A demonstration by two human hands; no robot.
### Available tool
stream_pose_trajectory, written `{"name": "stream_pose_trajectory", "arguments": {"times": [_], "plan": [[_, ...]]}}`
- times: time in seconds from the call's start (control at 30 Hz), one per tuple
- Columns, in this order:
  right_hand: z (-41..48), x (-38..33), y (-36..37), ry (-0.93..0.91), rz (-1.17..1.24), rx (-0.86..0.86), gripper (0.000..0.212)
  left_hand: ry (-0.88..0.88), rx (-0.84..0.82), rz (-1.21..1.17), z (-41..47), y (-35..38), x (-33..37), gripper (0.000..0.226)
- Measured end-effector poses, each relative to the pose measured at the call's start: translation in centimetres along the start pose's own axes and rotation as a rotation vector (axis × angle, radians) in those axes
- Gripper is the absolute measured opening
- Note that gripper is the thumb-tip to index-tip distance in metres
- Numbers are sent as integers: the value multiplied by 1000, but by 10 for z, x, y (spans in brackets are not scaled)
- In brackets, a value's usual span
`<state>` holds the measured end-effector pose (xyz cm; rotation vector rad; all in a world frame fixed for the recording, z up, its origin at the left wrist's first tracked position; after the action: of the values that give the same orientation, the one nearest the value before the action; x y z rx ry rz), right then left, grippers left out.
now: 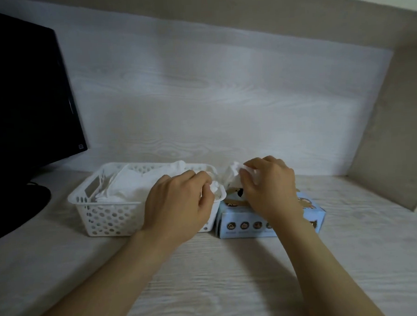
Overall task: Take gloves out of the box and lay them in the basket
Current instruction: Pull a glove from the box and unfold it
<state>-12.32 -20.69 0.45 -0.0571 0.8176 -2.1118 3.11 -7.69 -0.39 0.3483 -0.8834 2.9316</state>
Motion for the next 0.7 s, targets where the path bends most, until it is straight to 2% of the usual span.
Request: {"name": "stream_pose_trajectory", "arguments": {"times": [0.1, 0.2, 0.27, 0.37, 0.43, 0.57, 0.7], "plan": [[-2, -6, -17, -13, 23, 202, 12, -4, -6, -32, 0, 1, 1, 18], [-4, -17, -37, -28, 150, 343, 13, 0, 26, -90, 4, -4, 3, 19], [-5, -24, -44, 13, 309, 365, 14, -17, 19, -124, 6, -8, 5, 34], [-7, -29, -41, 133, 522, 314, 6, -16, -54, -235, 6, -11, 9, 65], [-8, -31, -31, 205, 646, 223, 10, 6, -76, -267, 4, -11, 13, 75], [-9, -33, -16, 297, 808, 68, 21, -26, -99, -326, 4, -8, 8, 71], [-12, -28, -6, 390, 986, 25, 24, 20, -104, -371, 3, -12, 11, 52]]}}
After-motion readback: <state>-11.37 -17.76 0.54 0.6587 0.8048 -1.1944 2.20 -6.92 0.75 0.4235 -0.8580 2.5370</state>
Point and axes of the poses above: each hand's wrist, its own z-axis towards the middle knuckle, its own y-axis out of the palm, x = y × z, the point moved 9 cm from there along z, towards the middle knuckle, and after that the axes turned 6 degrees about -y, right-handed, at the moved point
